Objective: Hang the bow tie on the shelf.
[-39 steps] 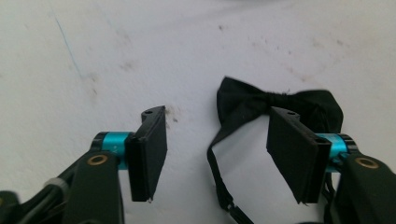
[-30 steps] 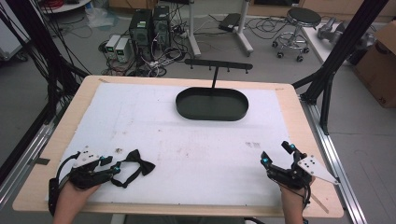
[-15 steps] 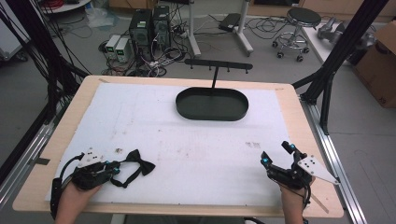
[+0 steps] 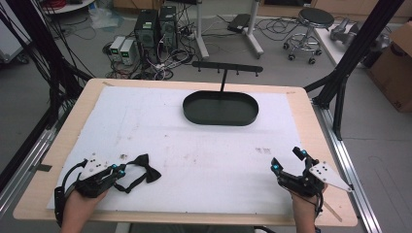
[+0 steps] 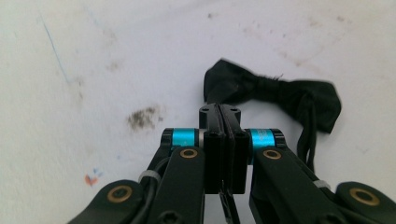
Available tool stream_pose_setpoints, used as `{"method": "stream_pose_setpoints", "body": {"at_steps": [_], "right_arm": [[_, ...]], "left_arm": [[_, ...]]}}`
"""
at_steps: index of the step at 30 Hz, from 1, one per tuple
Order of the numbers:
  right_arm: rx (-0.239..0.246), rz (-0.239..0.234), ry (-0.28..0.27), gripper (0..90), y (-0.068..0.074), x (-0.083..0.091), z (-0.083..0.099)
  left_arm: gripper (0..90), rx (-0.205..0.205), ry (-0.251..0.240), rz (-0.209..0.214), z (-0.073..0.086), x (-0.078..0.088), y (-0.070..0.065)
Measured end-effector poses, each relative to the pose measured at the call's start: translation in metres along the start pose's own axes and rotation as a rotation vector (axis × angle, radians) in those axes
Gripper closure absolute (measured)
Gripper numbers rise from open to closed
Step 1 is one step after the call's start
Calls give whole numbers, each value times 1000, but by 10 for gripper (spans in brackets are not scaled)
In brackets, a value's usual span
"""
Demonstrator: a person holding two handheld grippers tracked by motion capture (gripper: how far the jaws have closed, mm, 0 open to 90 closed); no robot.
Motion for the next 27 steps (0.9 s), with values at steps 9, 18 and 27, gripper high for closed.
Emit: {"method": "stream_pose_setpoints", "body": {"at_steps": [9,18,27], "right_arm": [[-1,-6,-1,101,2,0,-1],[3,-9,-18,101,4,2,-6],[-6,-15,-27,101,4,3,-9]], "left_arm": [[878,-95,-182,-82,-33,14,-10],[879,-189,-327,-164,-63,28,-19],[880,-170,-510,-204,-103,29,-33]]}}
Point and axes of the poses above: each handheld gripper's, and its own axes: x roughly backward along the jaws, z roughly out of its underside, y roughly to its left, the point moved 8 cm from there along -x, roughly forward along the jaws, and after that the axes turned 7 degrees about -z, right-handed, at the moved point
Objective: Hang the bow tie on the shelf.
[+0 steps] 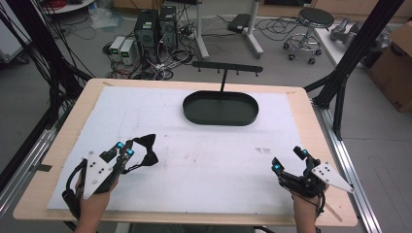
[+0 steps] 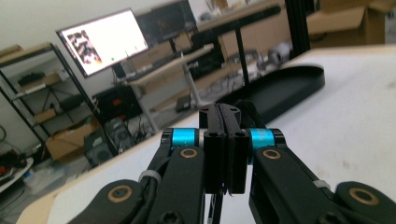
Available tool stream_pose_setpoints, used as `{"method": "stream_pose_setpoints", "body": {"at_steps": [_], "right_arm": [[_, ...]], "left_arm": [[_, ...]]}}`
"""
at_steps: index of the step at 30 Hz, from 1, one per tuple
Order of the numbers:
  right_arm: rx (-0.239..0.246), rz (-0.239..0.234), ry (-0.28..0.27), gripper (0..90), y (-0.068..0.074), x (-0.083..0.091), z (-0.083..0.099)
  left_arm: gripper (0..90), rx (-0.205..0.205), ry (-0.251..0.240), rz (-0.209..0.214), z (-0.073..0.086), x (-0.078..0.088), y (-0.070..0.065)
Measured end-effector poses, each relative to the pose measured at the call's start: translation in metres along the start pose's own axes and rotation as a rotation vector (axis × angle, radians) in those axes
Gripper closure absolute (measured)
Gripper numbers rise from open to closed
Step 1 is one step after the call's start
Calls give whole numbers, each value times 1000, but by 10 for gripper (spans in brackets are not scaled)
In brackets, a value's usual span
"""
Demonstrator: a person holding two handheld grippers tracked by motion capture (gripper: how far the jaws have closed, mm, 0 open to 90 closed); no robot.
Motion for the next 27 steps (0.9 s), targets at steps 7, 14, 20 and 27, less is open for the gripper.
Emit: {"method": "stream_pose_setpoints", "body": {"at_steps": [7,14,20,27], "right_arm": [[-4,5,-11,101,-3,2,-1],[-12,1,-25,101,-5,3,-4],[-22,3,-21,101,-5,3,-2],[-16,3,-26,101,-5,4,-3]], "left_arm": [[879,50,-103,-25,-21,-23,-5],[880,78,-160,-17,-36,-45,-5],[879,81,-230,20,-56,-72,-12],[880,59,-265,58,-72,-99,-21]]}}
Point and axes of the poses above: each handheld gripper's, and its own axes: x roughly backward along the jaws, z roughly out of its underside, y roughly to its left, the point moved 8 cm from there along -x, roughly forward along the jaws, and after that the axes turned 7 degrees about -z, right-handed, at the moved point
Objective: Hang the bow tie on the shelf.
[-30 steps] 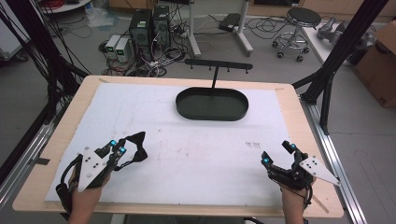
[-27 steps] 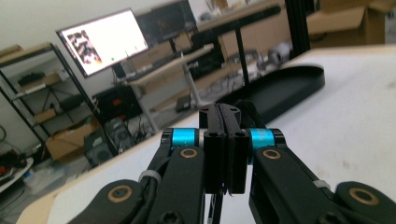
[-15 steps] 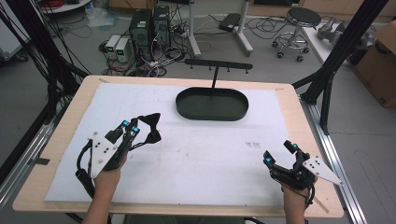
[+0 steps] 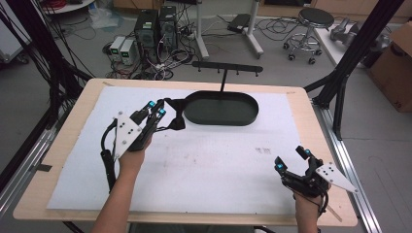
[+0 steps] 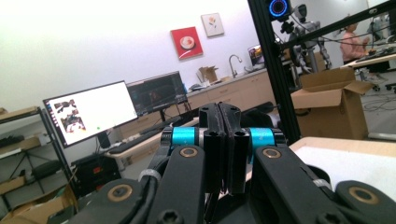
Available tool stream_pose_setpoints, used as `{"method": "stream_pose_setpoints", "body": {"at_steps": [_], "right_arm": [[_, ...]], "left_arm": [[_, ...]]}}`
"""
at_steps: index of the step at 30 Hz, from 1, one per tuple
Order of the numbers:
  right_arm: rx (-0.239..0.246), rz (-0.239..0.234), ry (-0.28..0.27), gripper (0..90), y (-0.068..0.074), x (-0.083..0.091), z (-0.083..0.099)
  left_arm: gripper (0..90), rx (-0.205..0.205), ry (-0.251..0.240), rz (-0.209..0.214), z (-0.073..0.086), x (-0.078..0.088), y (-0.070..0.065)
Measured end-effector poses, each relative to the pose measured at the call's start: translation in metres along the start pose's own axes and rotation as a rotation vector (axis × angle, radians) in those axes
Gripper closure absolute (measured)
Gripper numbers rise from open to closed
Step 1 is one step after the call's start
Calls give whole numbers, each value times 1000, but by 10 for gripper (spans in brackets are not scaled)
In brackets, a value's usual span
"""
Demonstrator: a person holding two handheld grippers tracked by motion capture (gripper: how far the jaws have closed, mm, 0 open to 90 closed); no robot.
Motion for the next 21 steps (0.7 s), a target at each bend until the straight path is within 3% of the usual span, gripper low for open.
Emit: {"method": "stream_pose_setpoints", "body": {"at_steps": [6,13,21], "right_arm": [[-2,-1,3,101,-1,0,1],[-8,1,1,101,-1,0,1],[-2,1,2,101,-3,0,2]], "left_arm": [[880,-5,-3,29,0,-23,-7],[880,-37,3,61,-1,-67,-14],[880,-44,4,60,8,-108,-13]]}}
Point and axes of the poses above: each handheld gripper's, and its own axes: x roughly backward along the jaws, z roughly out of its underside, y roughly to its left, the point moved 8 cm from there along -x, roughly forward along the jaws, and after that the axes turned 7 degrees about -z, right-handed, at the moved point
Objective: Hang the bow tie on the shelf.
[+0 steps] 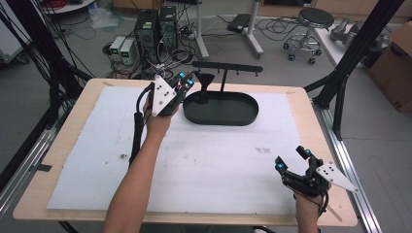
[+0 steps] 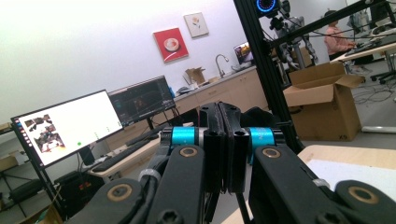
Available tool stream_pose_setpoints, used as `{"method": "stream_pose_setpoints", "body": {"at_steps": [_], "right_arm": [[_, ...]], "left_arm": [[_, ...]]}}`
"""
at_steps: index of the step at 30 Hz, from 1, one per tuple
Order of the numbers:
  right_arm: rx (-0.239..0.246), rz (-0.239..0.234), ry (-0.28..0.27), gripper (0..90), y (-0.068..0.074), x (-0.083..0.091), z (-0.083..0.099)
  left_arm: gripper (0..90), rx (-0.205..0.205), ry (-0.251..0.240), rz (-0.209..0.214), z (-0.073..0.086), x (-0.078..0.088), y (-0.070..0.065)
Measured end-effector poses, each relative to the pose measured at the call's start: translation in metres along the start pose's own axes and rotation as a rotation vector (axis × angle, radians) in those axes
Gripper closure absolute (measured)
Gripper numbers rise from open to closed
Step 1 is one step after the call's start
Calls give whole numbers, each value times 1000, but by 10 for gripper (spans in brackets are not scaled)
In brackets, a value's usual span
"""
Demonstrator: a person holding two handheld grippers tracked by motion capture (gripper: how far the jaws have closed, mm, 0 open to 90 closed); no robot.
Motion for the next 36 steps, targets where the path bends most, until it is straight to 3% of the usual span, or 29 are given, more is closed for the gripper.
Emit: {"method": "stream_pose_setpoints", "body": {"at_steps": [9,21,30,33,36], "right_arm": [[3,-6,5,101,1,-2,0],[10,-20,5,101,9,-4,-1],[22,-27,11,101,12,-6,-2],[25,-27,13,101,12,-7,-2],[23,-30,16,101,14,-8,-1]], "left_arm": [[880,5,3,-9,19,-34,8],[880,12,59,-24,50,-71,23],[880,35,97,-50,74,-78,35],[880,30,105,-62,77,-79,36],[876,5,145,-93,87,-80,40]]}}
Point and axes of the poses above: each handheld gripper's, and its own axes: x roughly backward along the jaws, z roughly out of its underside, y roughly to its left, the point moved 8 cm from there along -x, roughly forward along the jaws, and after that the axes turned 7 degrees about -z, right-handed, at the moved point
